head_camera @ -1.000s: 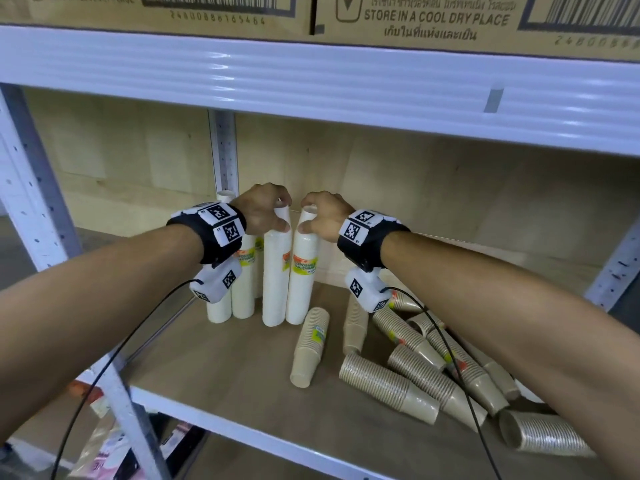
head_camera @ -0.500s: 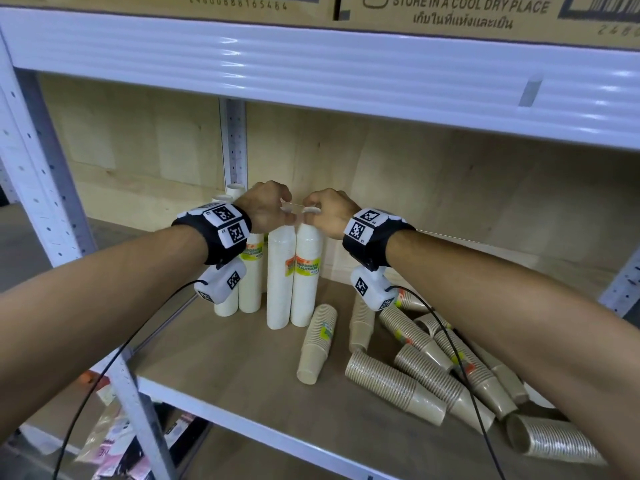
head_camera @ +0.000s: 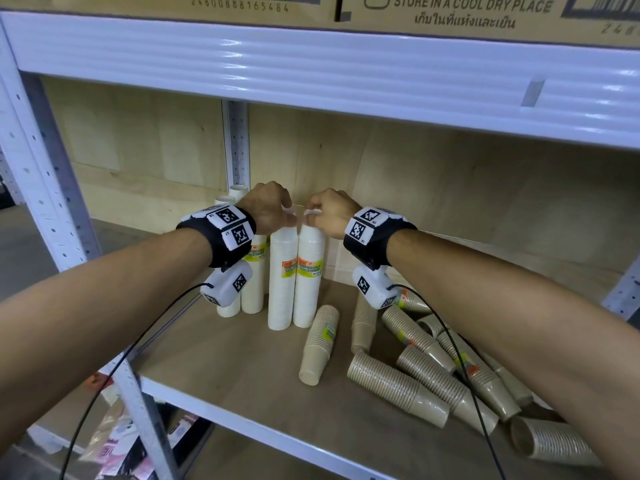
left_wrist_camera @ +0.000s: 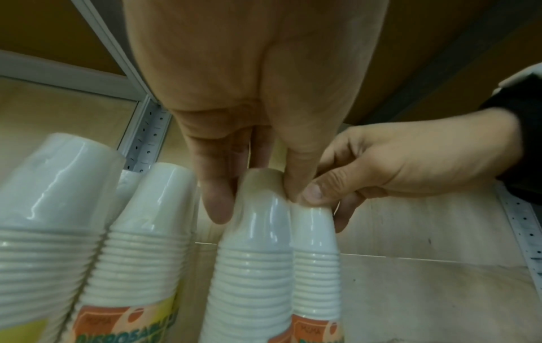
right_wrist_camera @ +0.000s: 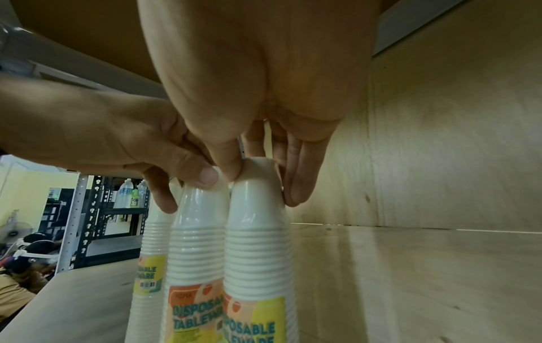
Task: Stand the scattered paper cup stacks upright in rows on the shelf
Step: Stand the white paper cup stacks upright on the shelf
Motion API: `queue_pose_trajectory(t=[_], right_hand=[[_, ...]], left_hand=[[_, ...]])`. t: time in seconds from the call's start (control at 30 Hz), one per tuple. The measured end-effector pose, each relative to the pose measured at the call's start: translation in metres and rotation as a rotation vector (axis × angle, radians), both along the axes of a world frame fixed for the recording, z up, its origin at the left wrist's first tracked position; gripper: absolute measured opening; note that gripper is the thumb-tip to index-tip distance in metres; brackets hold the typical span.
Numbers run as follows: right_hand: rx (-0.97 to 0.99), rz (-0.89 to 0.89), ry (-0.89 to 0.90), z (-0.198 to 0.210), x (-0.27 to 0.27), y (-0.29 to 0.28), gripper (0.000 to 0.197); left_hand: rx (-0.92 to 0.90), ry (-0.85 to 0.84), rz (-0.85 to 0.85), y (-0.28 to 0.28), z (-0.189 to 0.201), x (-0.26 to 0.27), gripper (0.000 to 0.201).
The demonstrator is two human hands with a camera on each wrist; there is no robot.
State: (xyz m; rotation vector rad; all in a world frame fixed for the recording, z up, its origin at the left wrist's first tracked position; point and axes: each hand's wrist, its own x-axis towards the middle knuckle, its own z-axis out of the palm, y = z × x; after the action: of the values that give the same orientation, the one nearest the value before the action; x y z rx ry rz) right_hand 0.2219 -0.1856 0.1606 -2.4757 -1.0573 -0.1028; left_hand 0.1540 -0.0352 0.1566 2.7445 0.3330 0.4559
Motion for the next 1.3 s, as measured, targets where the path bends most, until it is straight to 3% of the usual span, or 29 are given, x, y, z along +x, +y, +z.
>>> queue_pose_trajectory(t=[0.47,0.93,1.3], right_hand=[[-0.038,0.036,-0.004,0.006,0.003,-0.002,0.031],[-0.045,0.106,0.002,0.026,-0.008,0.003,0.044],[-0.038,0.195,0.054,0.030,-0.043,0.041,0.025]], left_hand=[[-0.097,0.032,-0.019,-0.005,0.006,-0.002,0.034],[-0.122,0.289,-0.001,-0.004,0.044,-0.021,0.030],[-0.067,0.397,0.096,0.026,0.064,-0.058,0.027]])
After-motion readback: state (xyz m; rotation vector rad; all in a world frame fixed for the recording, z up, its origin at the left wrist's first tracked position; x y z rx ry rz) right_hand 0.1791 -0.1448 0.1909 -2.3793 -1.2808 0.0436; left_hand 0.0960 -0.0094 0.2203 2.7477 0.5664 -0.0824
